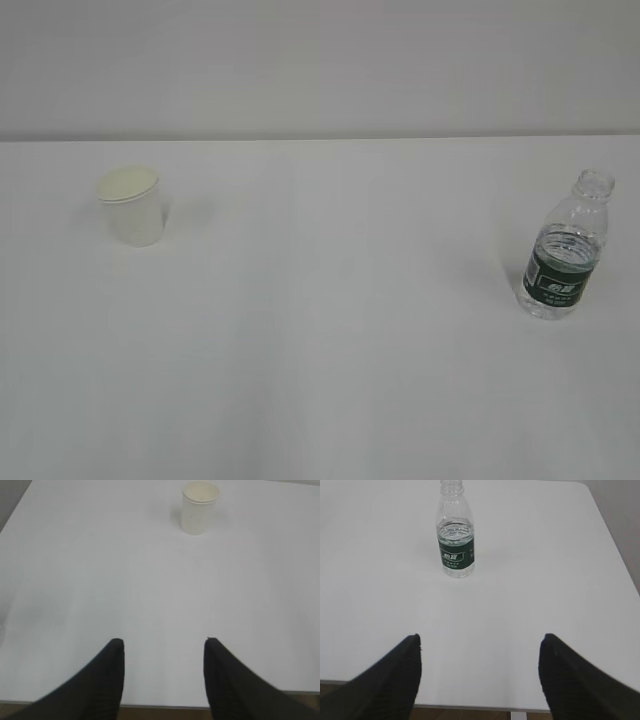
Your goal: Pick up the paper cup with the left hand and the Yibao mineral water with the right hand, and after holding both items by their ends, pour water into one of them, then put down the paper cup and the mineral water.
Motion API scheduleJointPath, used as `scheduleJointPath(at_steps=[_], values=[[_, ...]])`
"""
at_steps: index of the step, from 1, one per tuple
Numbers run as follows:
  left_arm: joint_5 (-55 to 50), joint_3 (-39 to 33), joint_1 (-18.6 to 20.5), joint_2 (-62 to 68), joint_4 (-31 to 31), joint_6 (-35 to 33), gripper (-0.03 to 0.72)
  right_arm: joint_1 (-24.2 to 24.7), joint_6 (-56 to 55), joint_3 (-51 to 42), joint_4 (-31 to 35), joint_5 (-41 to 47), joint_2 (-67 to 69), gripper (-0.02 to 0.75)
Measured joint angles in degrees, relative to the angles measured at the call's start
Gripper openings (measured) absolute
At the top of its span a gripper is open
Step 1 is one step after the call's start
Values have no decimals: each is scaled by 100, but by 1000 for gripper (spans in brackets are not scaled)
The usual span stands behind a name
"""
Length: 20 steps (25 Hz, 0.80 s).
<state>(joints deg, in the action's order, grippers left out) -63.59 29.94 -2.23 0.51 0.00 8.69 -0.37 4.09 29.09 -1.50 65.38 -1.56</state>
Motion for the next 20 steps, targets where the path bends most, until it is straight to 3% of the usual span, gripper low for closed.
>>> scheduleJointPath(at_steps=[20], values=[[0, 0, 0, 0, 0, 0, 328, 0, 0, 0, 0, 0, 0, 552]])
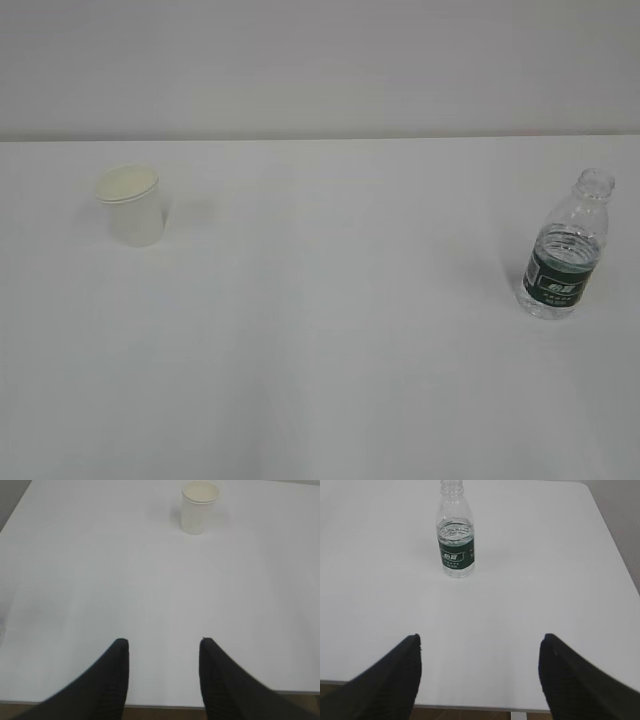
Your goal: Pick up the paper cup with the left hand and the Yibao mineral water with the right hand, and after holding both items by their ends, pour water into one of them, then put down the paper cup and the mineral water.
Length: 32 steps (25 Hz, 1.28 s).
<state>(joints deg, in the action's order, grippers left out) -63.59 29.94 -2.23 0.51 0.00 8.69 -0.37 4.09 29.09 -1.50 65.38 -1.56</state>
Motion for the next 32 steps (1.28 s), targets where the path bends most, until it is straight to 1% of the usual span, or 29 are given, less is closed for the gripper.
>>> scheduleJointPath(at_steps=[10, 15, 19, 23, 26, 32], values=[[0, 0, 0, 0, 0, 0, 293, 0, 0, 0, 0, 0, 0, 552], [0, 0, 0, 0, 0, 0, 288, 0, 0, 27, 10, -43, 0, 552], [75, 12, 0, 0, 38, 0, 288, 0, 0, 120, 10, -363, 0, 552], [614, 154, 0, 0, 60, 0, 288, 0, 0, 123, 18, -441, 0, 552], [855, 180, 0, 21, 82, 0, 287, 0, 0, 123, 18, -669, 0, 552], [962, 257, 0, 422, 95, 0, 287, 0, 0, 123, 100, -1134, 60, 552]])
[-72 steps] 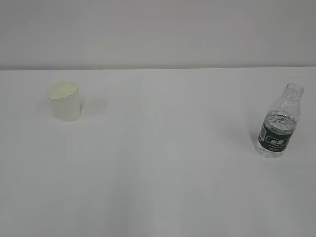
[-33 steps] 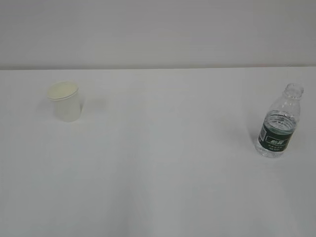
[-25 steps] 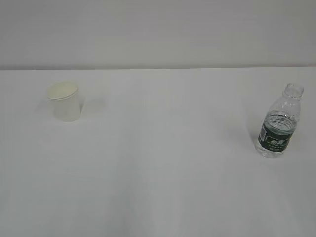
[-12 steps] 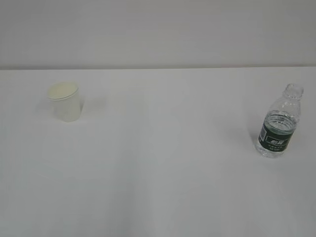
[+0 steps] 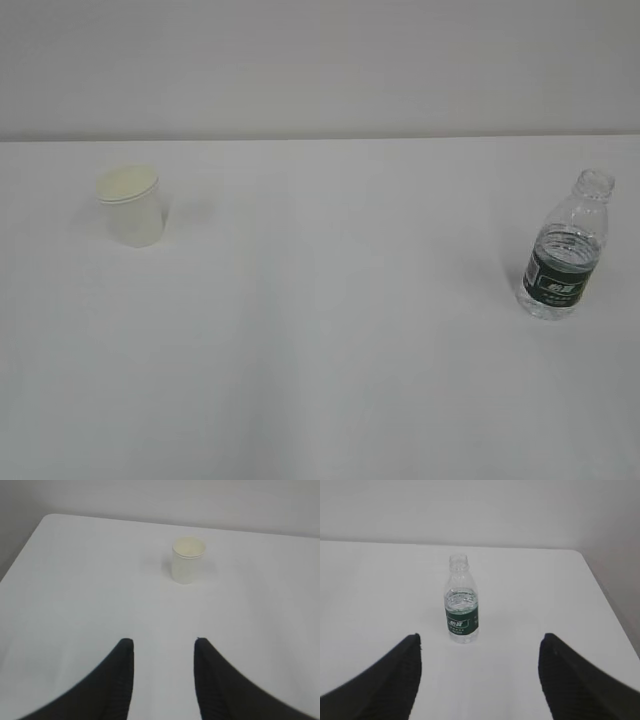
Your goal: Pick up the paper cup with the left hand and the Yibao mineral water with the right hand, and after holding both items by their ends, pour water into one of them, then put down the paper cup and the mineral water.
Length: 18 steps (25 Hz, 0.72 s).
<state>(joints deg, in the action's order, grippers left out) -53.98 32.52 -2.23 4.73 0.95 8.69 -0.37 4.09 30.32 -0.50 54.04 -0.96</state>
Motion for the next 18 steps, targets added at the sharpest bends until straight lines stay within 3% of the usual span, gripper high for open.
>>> scheduleJointPath(at_steps=[18], values=[[1205, 230, 0, 973, 51, -334, 287, 0, 0, 0, 197, -1652, 768, 552]])
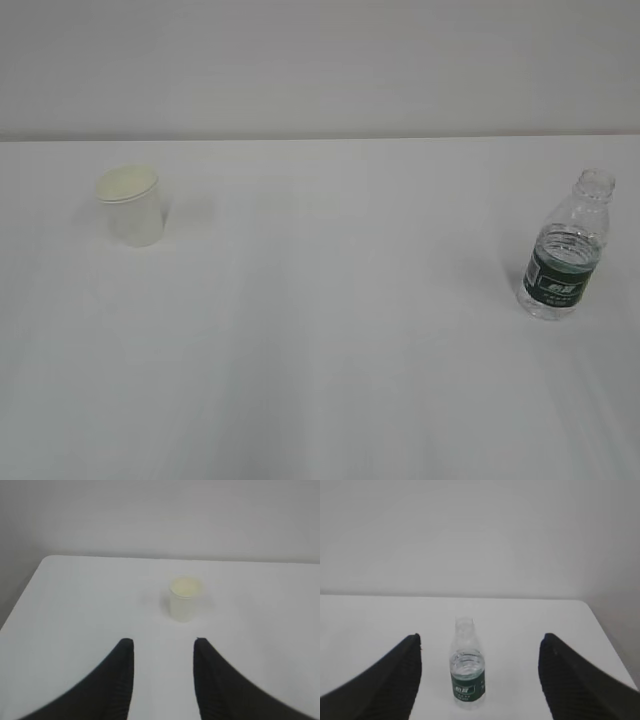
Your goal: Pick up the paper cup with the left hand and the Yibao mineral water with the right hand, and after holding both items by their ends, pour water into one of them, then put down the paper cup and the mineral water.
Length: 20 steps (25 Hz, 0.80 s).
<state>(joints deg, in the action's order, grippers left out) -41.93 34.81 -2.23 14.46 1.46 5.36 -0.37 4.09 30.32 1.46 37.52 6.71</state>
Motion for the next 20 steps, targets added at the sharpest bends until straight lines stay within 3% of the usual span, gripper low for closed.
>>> scheduleJointPath(at_steps=[10, 20], values=[[998, 0, 0, 741, 729, -595, 287, 0, 0, 0, 0, -1177, 557, 552], [2132, 0, 0, 1492, 827, -810, 287, 0, 0, 0, 12, -1977, 1124, 552]])
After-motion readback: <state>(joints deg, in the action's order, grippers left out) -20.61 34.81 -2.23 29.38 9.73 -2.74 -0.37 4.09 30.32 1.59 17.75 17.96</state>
